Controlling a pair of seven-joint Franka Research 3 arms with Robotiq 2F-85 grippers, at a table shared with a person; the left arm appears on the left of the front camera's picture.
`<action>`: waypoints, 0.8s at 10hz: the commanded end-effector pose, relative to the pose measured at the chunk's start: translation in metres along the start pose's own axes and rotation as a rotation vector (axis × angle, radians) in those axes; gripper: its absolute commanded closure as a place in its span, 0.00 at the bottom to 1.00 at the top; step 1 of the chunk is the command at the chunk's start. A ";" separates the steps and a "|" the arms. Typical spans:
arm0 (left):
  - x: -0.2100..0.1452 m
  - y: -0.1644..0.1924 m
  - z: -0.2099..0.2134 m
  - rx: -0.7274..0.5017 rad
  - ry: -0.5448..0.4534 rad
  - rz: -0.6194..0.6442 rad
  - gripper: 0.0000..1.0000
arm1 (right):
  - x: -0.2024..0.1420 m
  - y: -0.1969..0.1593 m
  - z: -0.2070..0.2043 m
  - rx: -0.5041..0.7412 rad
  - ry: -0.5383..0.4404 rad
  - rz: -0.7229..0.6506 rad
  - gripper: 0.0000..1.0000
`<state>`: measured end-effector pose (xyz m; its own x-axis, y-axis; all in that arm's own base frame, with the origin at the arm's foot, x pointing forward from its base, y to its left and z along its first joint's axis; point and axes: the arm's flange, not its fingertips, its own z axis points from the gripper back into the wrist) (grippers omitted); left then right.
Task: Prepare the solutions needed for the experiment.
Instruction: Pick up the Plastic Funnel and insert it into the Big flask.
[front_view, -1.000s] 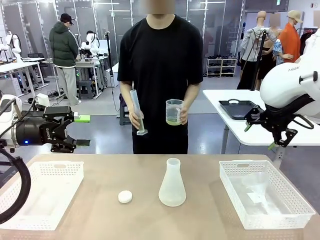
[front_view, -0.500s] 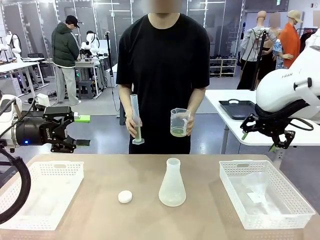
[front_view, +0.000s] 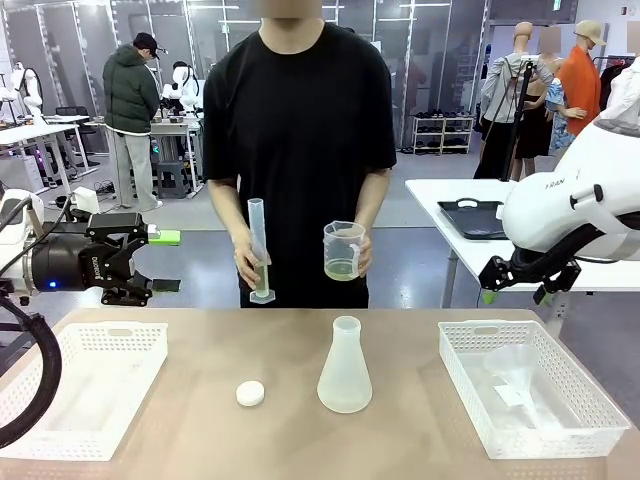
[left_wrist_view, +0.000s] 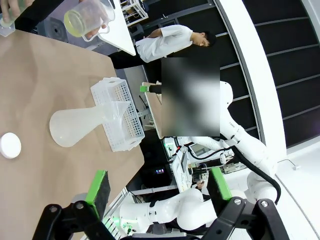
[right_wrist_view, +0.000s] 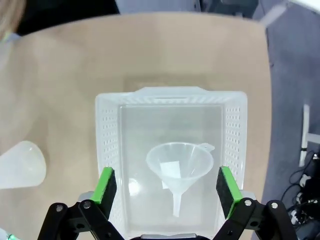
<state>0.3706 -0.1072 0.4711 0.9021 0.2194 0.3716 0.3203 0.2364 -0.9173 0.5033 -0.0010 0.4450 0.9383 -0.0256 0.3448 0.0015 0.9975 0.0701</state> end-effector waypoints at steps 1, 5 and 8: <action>-0.001 -0.002 0.004 -0.002 0.009 0.003 0.00 | -0.006 0.012 0.010 0.012 0.034 -0.080 0.00; -0.001 -0.002 0.004 -0.002 0.009 0.003 0.00 | 0.014 -0.013 0.015 -0.007 0.113 0.637 0.00; -0.001 -0.002 0.004 -0.002 0.009 0.003 0.00 | 0.020 -0.020 0.021 -0.044 0.169 1.043 0.00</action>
<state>0.3705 -0.1071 0.4710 0.9022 0.2195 0.3713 0.3202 0.2362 -0.9175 0.5072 -0.0181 0.4689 0.7313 0.6725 0.1138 -0.6594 0.7397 -0.1342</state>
